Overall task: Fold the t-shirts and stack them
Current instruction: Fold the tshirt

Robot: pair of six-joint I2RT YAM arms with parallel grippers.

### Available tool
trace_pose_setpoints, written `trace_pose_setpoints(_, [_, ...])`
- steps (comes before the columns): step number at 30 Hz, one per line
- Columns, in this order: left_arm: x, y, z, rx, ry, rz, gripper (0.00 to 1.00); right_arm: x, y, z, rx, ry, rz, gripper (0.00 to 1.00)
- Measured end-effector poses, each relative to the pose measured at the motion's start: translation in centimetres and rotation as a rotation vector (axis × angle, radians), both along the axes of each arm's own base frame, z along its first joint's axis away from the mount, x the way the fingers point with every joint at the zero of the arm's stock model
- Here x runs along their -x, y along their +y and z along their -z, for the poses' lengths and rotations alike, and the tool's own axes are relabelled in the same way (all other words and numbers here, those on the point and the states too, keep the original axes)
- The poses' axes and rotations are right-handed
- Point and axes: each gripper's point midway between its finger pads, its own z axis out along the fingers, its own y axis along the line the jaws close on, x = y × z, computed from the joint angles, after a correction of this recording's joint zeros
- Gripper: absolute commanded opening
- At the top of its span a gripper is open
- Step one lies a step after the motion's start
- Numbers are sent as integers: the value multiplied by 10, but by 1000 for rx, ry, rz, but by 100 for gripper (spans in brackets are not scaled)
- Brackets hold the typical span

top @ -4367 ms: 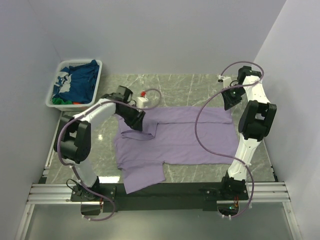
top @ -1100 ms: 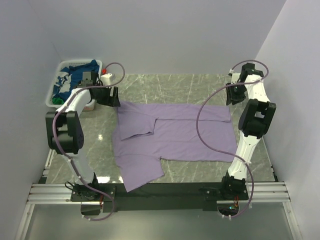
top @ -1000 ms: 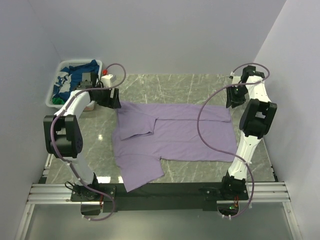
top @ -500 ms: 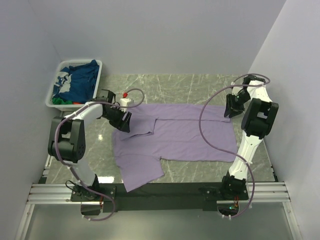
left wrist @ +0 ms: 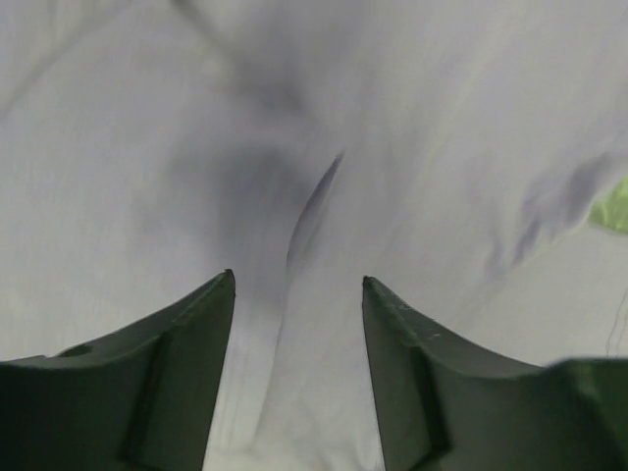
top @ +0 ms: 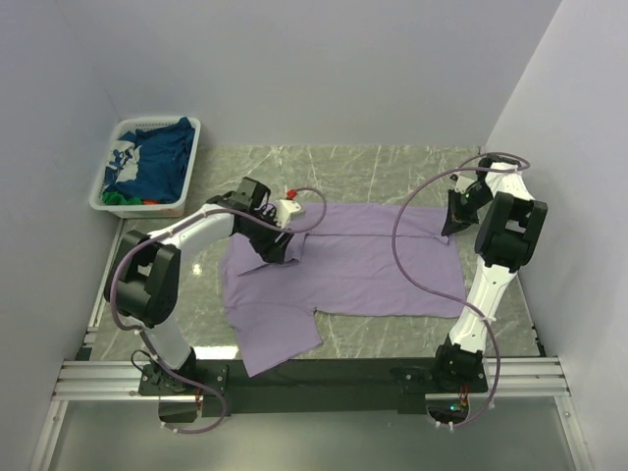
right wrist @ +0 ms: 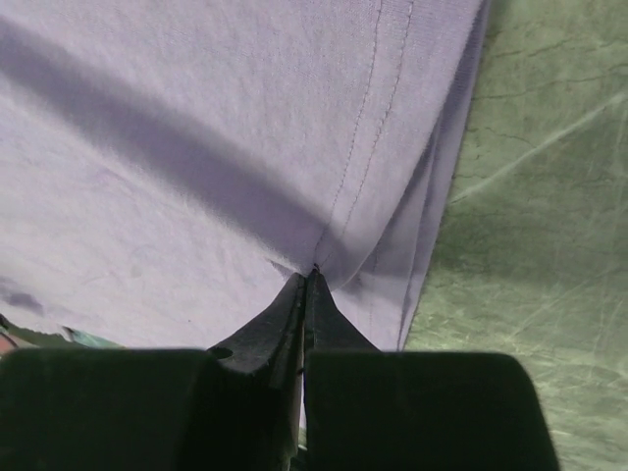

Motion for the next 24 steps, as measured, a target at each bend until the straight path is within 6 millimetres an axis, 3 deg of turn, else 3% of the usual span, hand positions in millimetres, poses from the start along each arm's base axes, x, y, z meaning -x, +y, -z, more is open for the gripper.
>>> trace_pose_setpoints(4, [-2, -24, 1, 9, -31, 36, 62, -2, -1, -2, -9, -8, 6, 0])
trace_pose_setpoints(10, [-3, -47, 20, -27, -33, 57, 59, -7, -2, -7, -8, -25, 6, 0])
trace_pose_setpoints(16, [-11, -54, 33, -62, -32, 40, 34, -13, -4, -9, -4, -39, 6, 0])
trace_pose_setpoints(17, [-13, -55, 34, -64, -37, 38, 23, -13, -4, -8, -4, -39, 6, 0])
trace_pose_setpoints(20, [-17, -55, 34, -71, -48, 26, 3, -12, -4, -6, -5, -33, 6, 0])
trace_pose_setpoints(24, [-18, -53, 34, -82, -55, 20, 1, -12, -4, -7, -4, -33, 6, 0])
